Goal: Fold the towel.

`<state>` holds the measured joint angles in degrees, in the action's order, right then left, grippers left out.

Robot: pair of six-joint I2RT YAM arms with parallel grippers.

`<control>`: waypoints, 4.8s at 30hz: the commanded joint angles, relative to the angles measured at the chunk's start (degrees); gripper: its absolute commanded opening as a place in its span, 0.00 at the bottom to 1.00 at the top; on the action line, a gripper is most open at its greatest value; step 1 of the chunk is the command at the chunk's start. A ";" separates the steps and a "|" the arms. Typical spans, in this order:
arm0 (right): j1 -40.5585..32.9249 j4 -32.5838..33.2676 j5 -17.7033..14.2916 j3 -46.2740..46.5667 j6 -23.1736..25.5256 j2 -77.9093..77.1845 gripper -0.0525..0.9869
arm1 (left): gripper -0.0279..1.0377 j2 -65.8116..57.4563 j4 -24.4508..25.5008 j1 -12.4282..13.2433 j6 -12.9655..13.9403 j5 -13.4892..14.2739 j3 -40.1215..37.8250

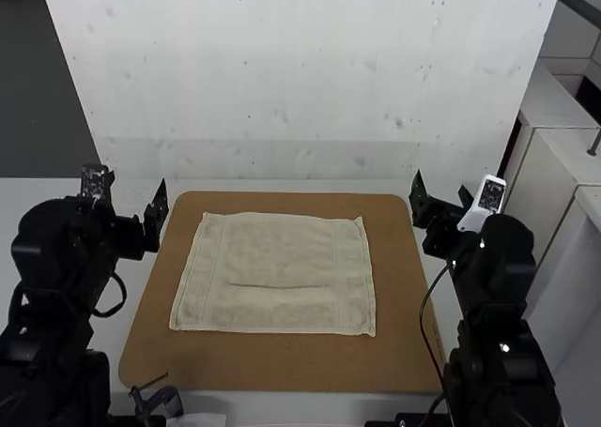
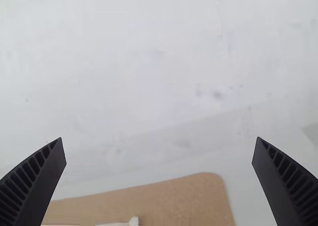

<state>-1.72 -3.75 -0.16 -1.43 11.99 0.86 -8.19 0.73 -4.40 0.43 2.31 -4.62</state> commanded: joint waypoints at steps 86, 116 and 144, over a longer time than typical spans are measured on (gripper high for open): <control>-19.38 12.54 -13.99 -58.16 -0.65 115.15 0.07 | 0.63 -111.70 20.19 -3.95 -5.88 -2.13 -66.30; -16.13 -3.63 -16.71 -57.98 -1.35 100.56 0.07 | 0.04 -92.71 27.04 -4.91 -13.79 -5.73 -69.73; -17.00 10.69 -13.28 -34.25 -12.25 76.74 0.07 | 0.04 -63.53 36.09 -14.05 -12.38 -4.94 -40.29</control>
<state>-18.70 6.33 -10.74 -36.97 1.19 80.23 -75.40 34.89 -16.86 -11.44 -4.78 -45.63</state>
